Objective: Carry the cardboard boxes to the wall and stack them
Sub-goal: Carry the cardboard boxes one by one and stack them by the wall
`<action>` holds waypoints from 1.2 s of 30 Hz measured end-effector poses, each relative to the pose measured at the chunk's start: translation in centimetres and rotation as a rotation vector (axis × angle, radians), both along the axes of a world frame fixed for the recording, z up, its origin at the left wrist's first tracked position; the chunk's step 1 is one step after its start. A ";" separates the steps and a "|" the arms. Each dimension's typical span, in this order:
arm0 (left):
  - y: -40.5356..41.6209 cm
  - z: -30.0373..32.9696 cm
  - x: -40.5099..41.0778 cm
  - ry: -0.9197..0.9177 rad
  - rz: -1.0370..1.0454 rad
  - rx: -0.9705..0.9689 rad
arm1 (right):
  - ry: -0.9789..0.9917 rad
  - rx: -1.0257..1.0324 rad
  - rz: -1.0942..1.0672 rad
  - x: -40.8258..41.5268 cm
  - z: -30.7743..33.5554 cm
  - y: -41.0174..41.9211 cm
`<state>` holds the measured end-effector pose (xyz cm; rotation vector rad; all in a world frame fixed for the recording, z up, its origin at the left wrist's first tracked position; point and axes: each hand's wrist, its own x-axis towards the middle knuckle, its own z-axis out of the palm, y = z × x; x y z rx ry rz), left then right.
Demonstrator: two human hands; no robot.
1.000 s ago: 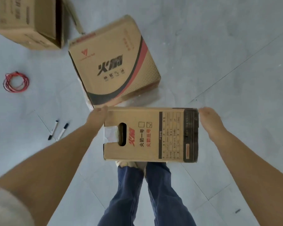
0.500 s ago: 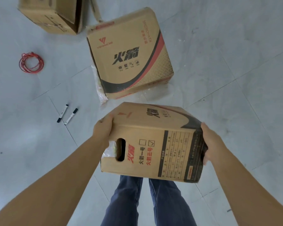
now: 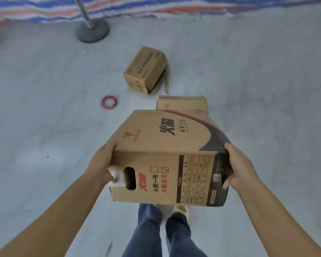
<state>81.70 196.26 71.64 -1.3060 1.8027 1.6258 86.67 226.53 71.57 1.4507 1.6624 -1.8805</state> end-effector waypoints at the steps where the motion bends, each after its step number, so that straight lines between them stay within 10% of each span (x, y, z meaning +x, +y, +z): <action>1: -1.0 1.3 0.9 0.049 0.051 0.002 | 0.066 0.001 0.039 -0.5 1.4 -1.0; 14: -16.7 13.9 16.3 0.448 0.687 -0.160 | 0.497 -0.079 0.542 -2.8 13.5 -22.2; 36: -47.6 15.7 38.4 0.580 1.163 -0.206 | 0.600 -0.137 1.041 10.0 15.8 -61.6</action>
